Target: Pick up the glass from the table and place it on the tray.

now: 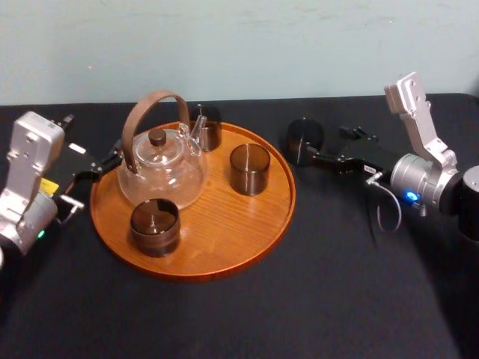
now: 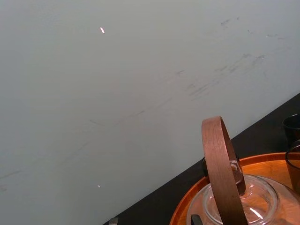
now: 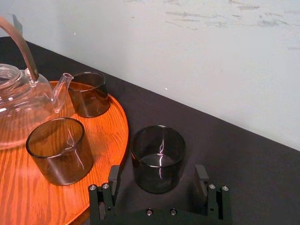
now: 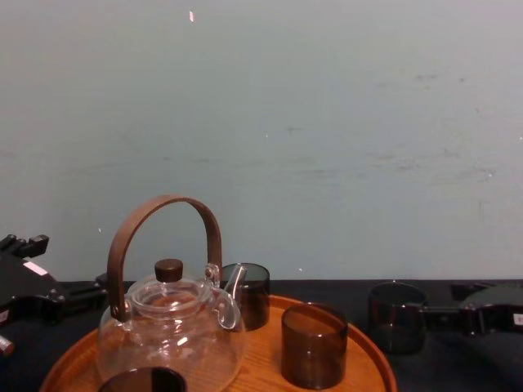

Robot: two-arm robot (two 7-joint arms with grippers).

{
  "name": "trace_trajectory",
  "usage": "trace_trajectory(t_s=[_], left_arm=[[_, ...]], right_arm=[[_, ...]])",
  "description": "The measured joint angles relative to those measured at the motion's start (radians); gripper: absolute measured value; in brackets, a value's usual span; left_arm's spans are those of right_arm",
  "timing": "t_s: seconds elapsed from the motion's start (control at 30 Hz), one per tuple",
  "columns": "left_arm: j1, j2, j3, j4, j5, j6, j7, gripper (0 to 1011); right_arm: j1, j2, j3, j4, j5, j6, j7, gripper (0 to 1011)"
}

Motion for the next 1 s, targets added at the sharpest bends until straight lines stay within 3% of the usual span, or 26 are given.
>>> trace_trajectory(t_s=[1.0], left_arm=[[0.0, 0.0, 0.0, 0.0, 0.0, 0.0, 0.0, 1001]], right_arm=[[0.1, -0.075, -0.012, 0.17, -0.054, -0.035, 0.018, 1002]])
